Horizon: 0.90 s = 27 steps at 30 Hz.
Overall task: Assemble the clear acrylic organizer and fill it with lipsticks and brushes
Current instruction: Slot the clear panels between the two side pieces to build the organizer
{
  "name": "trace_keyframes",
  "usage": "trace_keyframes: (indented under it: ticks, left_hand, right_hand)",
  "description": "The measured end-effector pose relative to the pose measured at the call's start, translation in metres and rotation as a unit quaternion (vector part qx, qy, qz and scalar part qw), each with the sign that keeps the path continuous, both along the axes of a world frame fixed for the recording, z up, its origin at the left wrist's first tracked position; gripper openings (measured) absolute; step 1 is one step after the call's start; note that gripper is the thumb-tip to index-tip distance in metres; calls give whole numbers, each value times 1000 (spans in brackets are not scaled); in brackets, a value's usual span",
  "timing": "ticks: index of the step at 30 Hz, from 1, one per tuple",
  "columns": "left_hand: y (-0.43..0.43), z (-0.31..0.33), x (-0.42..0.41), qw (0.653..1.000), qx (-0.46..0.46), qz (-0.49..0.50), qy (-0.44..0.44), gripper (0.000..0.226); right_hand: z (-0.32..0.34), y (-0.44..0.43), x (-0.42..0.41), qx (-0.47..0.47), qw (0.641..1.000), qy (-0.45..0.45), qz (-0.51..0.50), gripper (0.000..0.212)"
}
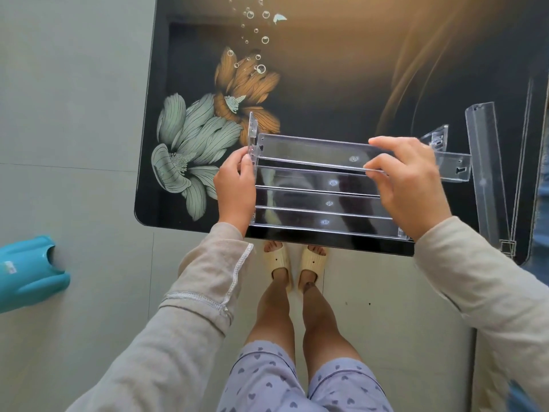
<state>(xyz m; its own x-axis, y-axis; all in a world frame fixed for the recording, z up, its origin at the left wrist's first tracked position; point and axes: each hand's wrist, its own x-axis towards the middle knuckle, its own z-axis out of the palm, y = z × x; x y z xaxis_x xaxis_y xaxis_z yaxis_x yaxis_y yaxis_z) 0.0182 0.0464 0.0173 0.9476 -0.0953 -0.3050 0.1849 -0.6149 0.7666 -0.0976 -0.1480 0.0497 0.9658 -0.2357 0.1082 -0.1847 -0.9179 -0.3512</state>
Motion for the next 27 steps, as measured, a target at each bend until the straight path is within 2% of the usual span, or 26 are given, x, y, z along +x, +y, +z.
trace_keyframes:
  ticks: [7,27]
  left_hand:
    - [1,-2,4,1000,-25,13,-1,32]
    - [-5,-2,6,1000,-2,7,-14,38]
  right_hand:
    - [-12,6,15,31,999,34,7,6]
    - [-21,6,14,47,997,58,4,5]
